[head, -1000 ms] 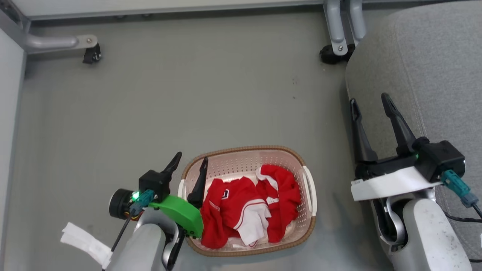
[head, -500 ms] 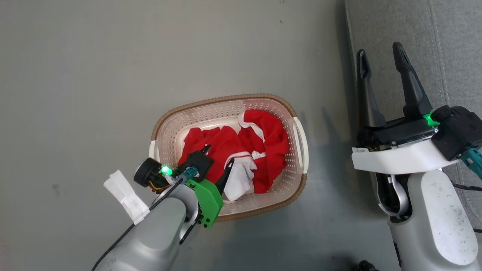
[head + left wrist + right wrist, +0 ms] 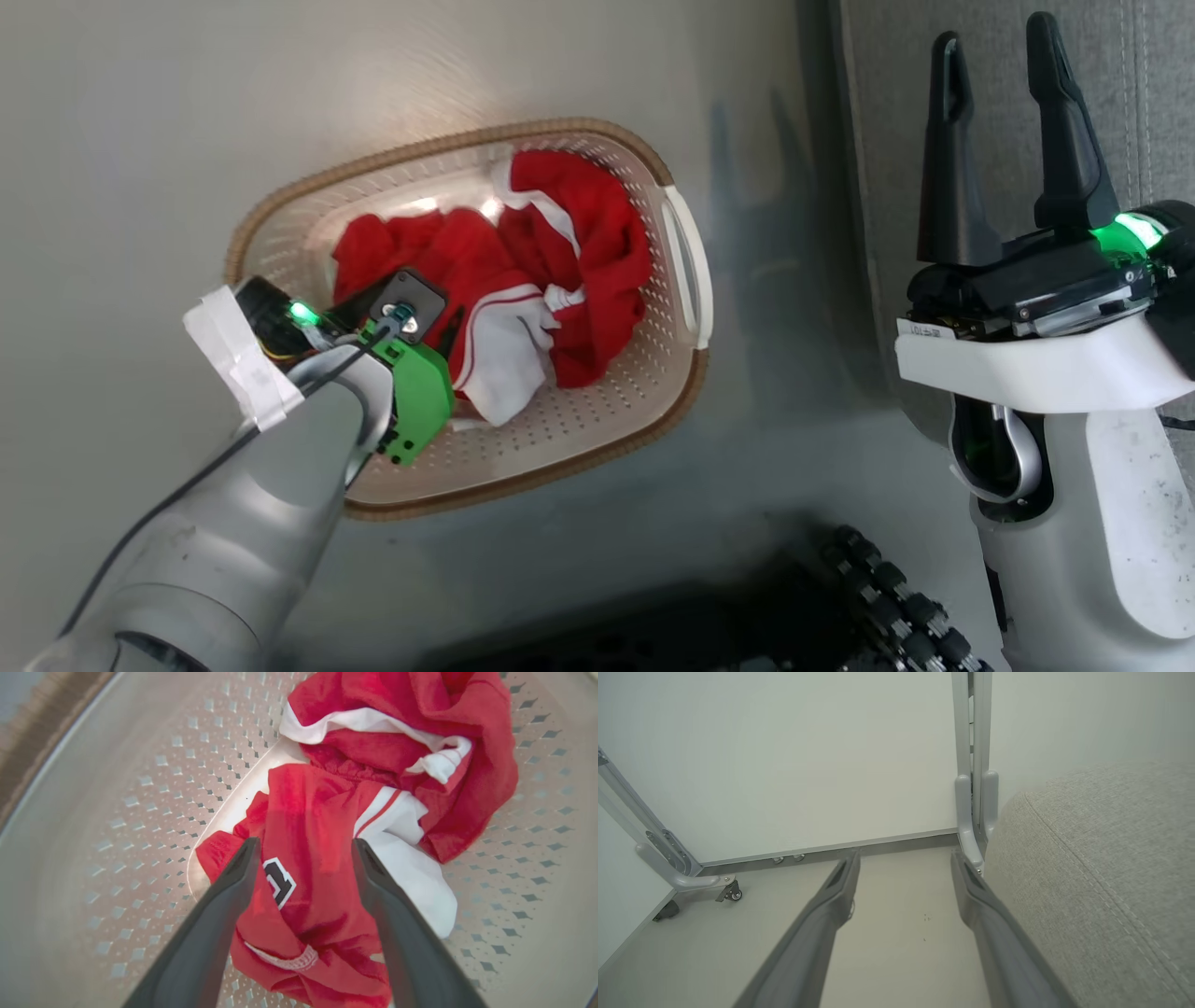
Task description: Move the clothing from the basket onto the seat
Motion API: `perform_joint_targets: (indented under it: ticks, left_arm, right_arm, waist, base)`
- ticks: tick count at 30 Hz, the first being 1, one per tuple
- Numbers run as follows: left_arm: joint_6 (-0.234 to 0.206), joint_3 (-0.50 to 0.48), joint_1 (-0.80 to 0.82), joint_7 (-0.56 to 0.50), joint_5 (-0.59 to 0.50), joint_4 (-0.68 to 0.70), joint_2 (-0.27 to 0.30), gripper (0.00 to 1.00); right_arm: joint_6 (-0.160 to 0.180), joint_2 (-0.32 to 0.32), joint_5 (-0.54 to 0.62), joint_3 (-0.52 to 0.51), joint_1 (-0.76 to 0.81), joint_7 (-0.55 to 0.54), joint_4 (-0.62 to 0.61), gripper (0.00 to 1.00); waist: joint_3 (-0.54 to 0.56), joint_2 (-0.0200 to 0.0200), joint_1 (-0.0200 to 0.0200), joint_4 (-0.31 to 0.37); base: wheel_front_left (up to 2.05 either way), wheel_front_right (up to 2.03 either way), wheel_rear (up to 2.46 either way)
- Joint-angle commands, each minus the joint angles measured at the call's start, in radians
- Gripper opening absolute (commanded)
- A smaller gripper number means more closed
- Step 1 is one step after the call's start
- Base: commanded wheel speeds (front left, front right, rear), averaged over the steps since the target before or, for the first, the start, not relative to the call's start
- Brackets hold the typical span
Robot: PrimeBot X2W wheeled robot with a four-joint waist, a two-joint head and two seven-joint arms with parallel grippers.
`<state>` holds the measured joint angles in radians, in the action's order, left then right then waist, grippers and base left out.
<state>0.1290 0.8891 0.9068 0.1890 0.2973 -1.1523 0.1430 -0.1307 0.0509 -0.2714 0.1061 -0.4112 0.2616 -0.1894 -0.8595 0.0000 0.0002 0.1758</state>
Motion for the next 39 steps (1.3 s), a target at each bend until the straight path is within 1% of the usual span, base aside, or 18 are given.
perform_joint_targets:
  ticks: [1,8,13,16,22,25,26,27,28,29,36,39]
  left_arm:
    - [0.003,0.012,0.032,-0.015,0.000,-0.011,0.020,1.00]
    - [0.003,0.069,0.095,-0.113,0.038,-0.056,0.061,1.00]
    - [0.003,0.101,0.116,-0.185,0.064,-0.073,0.075,1.00]
    - [0.003,0.105,0.125,-0.206,0.086,-0.079,0.083,1.00]
    - [0.003,0.128,0.131,-0.261,0.088,-0.104,0.089,1.00]
    - [-0.019,0.130,0.139,-0.283,0.089,-0.112,0.089,1.00]
    - [-0.022,0.140,0.135,-0.306,0.081,-0.117,0.091,0.89]
    - [-0.022,0.144,0.135,-0.314,0.078,-0.119,0.091,0.76]
    - [-0.024,0.146,0.136,-0.326,0.081,-0.121,0.090,0.33]
    - [-0.025,0.149,0.134,-0.341,0.081,-0.123,0.089,0.00]
    - [-0.032,0.162,0.146,-0.370,0.081,-0.129,0.081,0.00]
    - [-0.029,0.168,0.150,-0.348,0.080,-0.125,0.071,0.00]
  right_arm:
    - [0.000,-0.001,-0.013,0.004,-0.019,0.005,-0.007,1.00]
    - [0.000,-0.001,-0.047,0.026,-0.036,0.005,-0.007,1.00]
    - [0.000,-0.001,-0.062,0.030,-0.041,0.005,-0.007,1.00]
    - [0.000,-0.001,-0.066,0.031,-0.042,0.005,-0.009,1.00]
    - [0.000,-0.001,-0.072,0.033,-0.041,0.005,-0.013,1.00]
    - [0.000,-0.001,-0.070,0.029,-0.039,0.005,-0.016,1.00]
    - [0.000,-0.001,-0.072,0.029,-0.040,0.005,-0.017,1.00]
    - [0.000,0.000,-0.073,0.028,-0.040,0.005,-0.018,1.00]
    - [0.000,-0.001,-0.072,0.027,-0.040,0.005,-0.019,1.00]
    - [0.000,-0.001,-0.073,0.026,-0.040,0.005,-0.019,1.00]
    - [0.000,-0.001,-0.054,0.011,-0.035,0.005,-0.024,1.00]
    - [0.000,0.000,-0.035,0.006,-0.033,0.005,-0.027,1.00]
  waist:
    - [-0.108,0.0000,-0.0002,0.091]
    - [-0.143,0.0000,-0.0002,0.124]
    - [-0.154,0.0000,-0.0002,0.136]
    - [-0.160,0.0000,-0.0002,0.141]
    - [-0.174,0.0000,-0.0002,0.150]
    - [-0.182,0.0000,-0.0002,0.154]
    - [-0.184,0.0000,-0.0002,0.156]
    - [-0.185,0.0000,-0.0002,0.157]
    - [-0.187,0.0000,-0.0002,0.159]
    - [-0.187,0.0000,-0.0002,0.160]
    - [-0.178,0.0000,-0.0002,0.151]
    - [-0.159,0.0000,-0.0002,0.139]
  base:
    - [0.00,0.00,0.00]
    - [0.00,0.00,0.00]
    - [0.00,0.00,0.00]
    - [0.00,0.00,0.00]
    - [0.00,0.00,0.00]
    - [0.00,0.00,0.00]
    - [0.00,0.00,0.00]
    - [0.00,0.00,0.00]
    - [0.00,0.00,0.00]
    - [0.00,0.00,0.00]
    - [0.00,0.00,0.00]
    - [0.00,0.00,0.00]
